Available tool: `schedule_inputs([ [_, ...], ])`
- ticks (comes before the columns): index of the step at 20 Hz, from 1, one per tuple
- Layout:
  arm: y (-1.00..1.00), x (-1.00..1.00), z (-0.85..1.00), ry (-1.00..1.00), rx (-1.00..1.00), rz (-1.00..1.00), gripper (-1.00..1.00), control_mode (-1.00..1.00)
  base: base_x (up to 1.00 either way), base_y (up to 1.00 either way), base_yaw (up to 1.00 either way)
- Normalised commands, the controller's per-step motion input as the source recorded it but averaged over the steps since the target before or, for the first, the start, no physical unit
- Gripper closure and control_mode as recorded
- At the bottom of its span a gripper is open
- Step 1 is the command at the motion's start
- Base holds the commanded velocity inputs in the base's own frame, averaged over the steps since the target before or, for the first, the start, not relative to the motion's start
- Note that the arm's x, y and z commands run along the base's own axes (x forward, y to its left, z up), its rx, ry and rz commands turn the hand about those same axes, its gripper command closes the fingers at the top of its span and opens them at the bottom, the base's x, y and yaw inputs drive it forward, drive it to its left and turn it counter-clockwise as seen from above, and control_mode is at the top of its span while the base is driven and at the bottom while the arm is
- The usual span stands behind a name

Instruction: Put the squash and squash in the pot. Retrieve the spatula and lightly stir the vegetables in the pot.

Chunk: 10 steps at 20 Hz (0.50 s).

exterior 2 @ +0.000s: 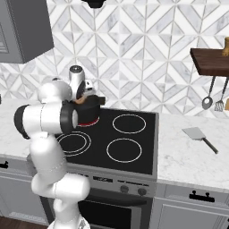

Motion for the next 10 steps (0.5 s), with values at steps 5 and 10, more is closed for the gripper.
schedule_inputs([
  [5, 0.00, 0.61, -0.37, 0.16, 0.00, -0.03, 1.00, -1.00, 0.00, 0.00, 0.00],
  [10, 0.12, 0.47, -0.34, 0.12, -0.01, -0.02, -1.00, -1.00, 0.00, 0.00, 0.00],
])
